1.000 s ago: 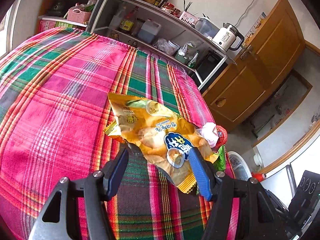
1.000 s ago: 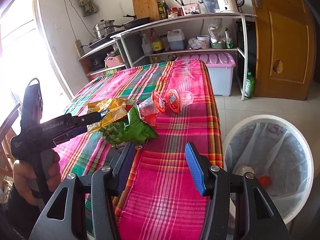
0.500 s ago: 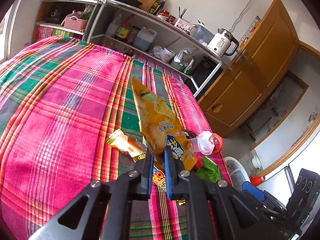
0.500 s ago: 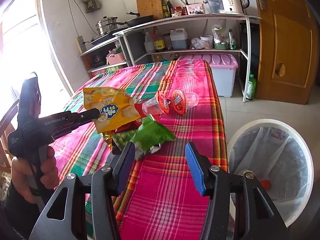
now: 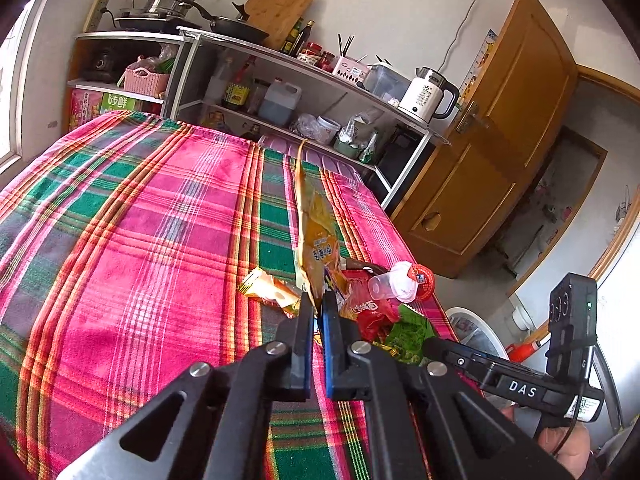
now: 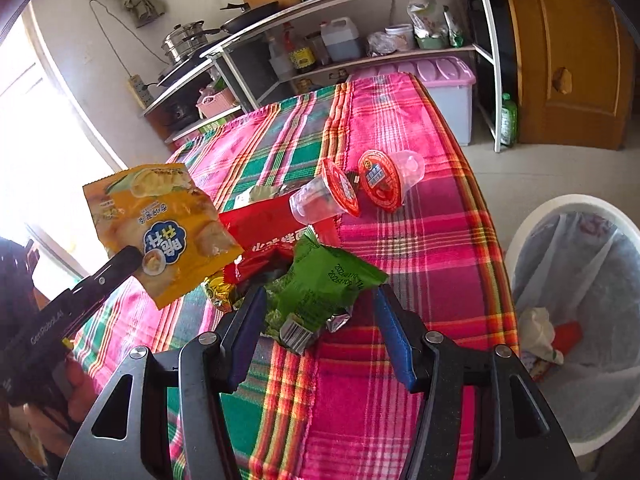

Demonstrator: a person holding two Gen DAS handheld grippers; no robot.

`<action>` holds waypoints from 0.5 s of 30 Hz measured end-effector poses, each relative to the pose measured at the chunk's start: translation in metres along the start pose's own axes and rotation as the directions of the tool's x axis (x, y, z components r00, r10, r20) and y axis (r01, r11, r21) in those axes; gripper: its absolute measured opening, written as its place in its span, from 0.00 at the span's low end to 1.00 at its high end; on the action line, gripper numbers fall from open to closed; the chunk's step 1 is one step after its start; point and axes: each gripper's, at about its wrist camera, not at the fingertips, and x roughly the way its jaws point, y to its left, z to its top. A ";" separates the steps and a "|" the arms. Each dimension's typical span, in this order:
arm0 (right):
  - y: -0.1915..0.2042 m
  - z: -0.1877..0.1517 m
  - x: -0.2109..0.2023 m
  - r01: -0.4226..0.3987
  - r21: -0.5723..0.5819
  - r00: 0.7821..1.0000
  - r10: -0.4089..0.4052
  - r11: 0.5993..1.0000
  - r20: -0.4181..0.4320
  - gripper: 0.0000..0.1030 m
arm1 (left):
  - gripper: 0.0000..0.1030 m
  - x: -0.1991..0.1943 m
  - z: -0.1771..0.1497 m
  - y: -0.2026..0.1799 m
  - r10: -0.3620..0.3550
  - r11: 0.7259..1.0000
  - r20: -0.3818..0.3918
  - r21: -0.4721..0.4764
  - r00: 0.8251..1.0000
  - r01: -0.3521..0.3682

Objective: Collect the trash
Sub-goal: 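Close left tool on the yellow chip bag while right tool grasps the green snack bag, then lift the chip bag in left tool while right tool carries the green bag over the bin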

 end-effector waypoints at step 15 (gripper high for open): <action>0.010 0.001 0.010 0.069 -0.019 0.997 -0.068 0.997 0.019 0.25 | 0.04 -0.003 -0.007 0.001 -0.013 1.000 -0.009 0.019 1.000 0.014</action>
